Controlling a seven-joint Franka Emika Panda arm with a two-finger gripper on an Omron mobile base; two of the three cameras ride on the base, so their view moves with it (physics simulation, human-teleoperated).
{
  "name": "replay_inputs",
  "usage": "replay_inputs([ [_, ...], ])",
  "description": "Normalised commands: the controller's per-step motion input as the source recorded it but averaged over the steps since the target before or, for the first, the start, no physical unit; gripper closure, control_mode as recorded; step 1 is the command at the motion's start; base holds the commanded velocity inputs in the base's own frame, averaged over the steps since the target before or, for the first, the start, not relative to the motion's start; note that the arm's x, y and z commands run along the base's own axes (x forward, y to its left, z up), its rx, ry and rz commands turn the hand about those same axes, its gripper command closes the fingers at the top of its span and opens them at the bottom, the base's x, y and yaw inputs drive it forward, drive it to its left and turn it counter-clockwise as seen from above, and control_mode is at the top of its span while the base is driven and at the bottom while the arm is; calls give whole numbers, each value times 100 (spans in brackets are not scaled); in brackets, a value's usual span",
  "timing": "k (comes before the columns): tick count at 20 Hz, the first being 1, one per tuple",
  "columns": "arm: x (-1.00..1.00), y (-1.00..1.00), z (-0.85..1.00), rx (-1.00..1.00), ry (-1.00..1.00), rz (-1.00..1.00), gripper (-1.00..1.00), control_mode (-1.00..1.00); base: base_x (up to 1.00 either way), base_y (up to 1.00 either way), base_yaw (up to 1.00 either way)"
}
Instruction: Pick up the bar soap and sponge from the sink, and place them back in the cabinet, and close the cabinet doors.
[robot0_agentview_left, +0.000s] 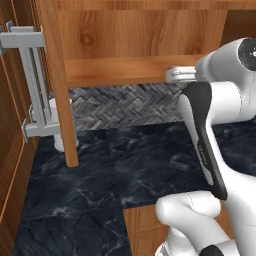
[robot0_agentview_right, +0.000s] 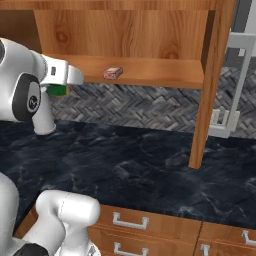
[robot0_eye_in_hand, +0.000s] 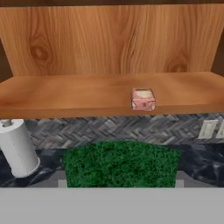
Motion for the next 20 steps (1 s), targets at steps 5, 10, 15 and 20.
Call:
replay_inputs([
  [5, 57, 1, 11, 0, 0, 1, 100, -100, 0, 0, 0],
  [10, 46, 9, 4, 0, 0, 3, 100, -100, 0, 0, 0],
  [15, 45, 12, 0, 0, 0, 3, 100, -100, 0, 0, 0],
  [20, 48, 2, 0, 0, 0, 1, 100, -100, 0, 0, 0],
])
